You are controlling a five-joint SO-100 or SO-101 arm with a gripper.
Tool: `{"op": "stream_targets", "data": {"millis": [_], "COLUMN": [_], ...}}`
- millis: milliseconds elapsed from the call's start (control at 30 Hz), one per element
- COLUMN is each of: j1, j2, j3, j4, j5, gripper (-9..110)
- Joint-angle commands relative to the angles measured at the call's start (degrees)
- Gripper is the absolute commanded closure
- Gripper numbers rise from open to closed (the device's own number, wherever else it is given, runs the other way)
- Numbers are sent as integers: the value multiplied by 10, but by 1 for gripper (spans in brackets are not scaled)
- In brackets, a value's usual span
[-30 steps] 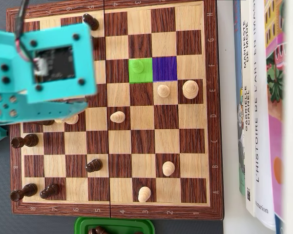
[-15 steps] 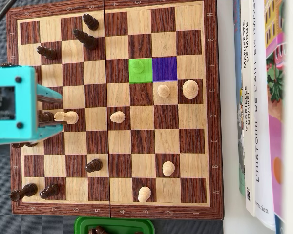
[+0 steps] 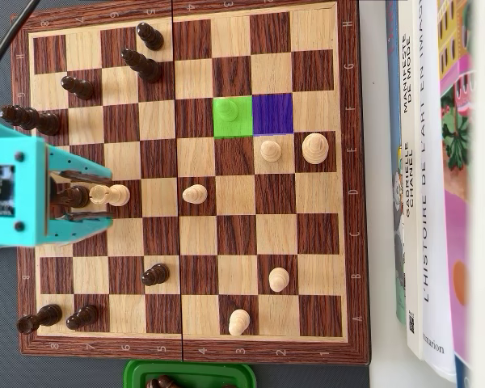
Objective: Play chess
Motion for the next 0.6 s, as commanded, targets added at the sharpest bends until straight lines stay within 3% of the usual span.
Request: {"op": "stream_targets", "data": {"millis": [0,567], "j1": [3,-4], "j2": [33,160], "j3": [19,176], "j4": [-47,-289], "j5": [-3,-2], "gripper": [88,88]}}
